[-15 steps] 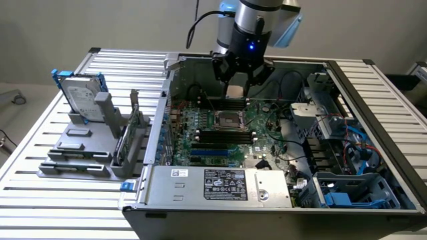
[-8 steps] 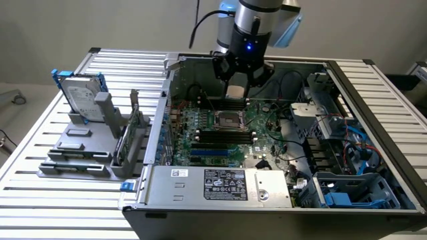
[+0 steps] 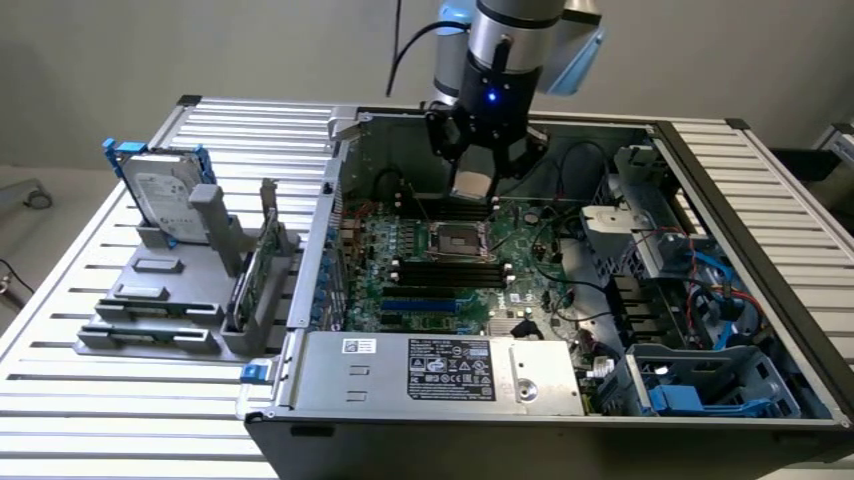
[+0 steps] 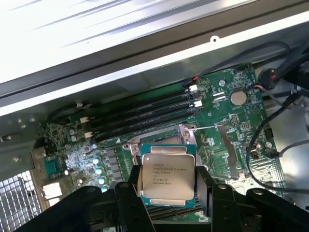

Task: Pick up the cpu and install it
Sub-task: 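Place the cpu into insertion slot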

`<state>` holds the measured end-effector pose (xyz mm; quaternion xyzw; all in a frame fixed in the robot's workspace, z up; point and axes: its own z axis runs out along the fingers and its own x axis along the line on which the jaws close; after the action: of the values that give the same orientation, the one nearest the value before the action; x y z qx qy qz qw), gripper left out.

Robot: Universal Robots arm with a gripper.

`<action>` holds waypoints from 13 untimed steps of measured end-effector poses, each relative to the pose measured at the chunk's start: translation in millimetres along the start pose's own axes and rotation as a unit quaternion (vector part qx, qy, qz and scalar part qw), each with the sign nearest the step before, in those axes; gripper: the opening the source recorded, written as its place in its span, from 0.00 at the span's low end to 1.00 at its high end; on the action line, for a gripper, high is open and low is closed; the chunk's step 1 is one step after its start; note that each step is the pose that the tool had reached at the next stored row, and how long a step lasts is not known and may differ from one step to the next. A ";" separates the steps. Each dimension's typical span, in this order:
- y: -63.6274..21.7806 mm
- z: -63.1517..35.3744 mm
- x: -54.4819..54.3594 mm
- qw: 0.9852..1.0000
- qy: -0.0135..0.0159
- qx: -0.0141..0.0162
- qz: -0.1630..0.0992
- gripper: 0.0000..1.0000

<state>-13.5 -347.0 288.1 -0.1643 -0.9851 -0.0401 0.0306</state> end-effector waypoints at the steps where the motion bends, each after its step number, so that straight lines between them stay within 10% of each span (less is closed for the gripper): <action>1: 0.0 0.4 0.0 1.000 -0.001 -0.001 0.009 0.54; 13: -0.5 7.0 -0.5 0.993 -0.008 -0.009 0.117 0.54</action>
<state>-13.5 -347.0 281.1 -0.2791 -0.9589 -0.0435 0.0257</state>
